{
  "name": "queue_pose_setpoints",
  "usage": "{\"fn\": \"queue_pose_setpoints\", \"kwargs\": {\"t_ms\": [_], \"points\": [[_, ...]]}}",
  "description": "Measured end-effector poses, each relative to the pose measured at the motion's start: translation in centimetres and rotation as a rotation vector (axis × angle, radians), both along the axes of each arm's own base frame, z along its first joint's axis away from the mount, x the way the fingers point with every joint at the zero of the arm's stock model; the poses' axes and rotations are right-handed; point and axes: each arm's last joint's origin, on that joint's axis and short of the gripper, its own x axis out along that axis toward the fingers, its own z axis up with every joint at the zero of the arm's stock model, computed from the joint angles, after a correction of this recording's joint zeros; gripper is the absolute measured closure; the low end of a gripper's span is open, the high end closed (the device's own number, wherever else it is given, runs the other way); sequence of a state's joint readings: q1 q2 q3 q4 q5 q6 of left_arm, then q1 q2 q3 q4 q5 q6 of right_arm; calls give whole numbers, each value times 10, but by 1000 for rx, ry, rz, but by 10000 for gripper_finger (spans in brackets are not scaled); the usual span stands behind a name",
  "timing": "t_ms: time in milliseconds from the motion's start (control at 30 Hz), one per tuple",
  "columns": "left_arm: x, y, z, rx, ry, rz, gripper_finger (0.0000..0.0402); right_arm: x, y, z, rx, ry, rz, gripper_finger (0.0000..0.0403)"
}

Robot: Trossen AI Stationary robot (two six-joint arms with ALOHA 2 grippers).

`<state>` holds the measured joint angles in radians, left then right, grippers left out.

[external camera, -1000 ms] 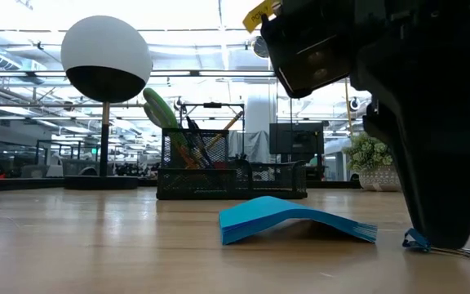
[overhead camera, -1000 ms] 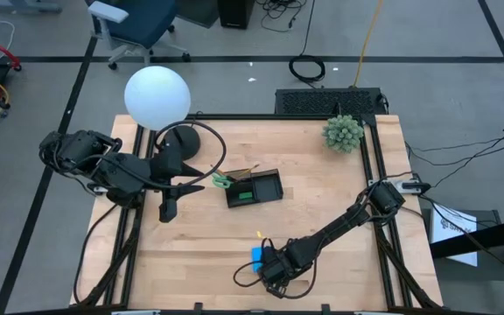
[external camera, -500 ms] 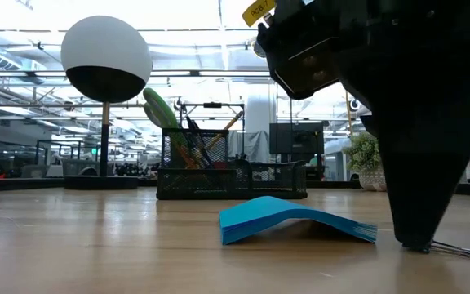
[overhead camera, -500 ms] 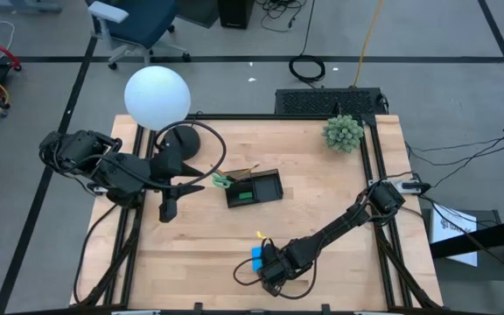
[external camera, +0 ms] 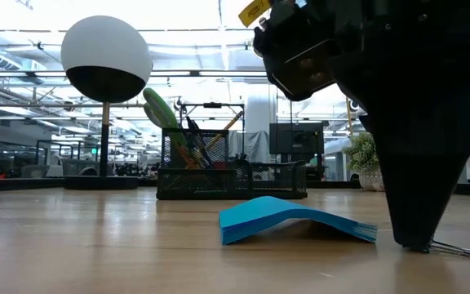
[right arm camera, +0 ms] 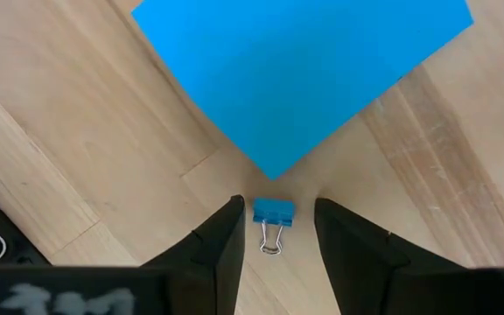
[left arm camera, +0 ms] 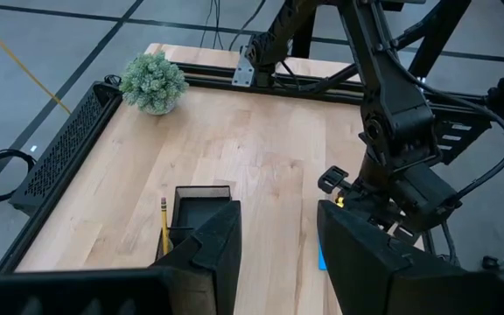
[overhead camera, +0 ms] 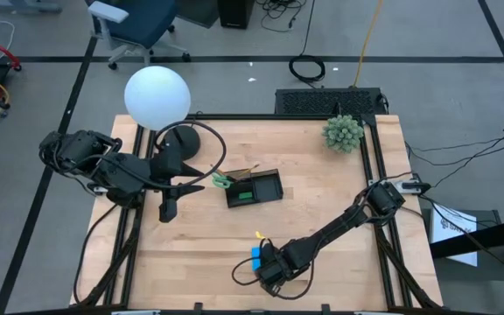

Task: Pick and place office supplies into organizer
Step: Put the blue binder clip into the black desk organizer

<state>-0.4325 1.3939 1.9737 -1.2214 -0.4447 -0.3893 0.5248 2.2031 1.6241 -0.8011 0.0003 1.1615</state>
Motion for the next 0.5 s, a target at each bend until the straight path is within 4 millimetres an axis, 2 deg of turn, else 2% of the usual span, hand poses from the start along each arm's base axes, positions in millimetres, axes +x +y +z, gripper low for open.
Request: {"fn": "queue_pose_setpoints", "kwargs": {"t_ms": [500], "points": [[0,0,0,0,0,0,256,-3,-6,0,-53,48,-14,269]]}}
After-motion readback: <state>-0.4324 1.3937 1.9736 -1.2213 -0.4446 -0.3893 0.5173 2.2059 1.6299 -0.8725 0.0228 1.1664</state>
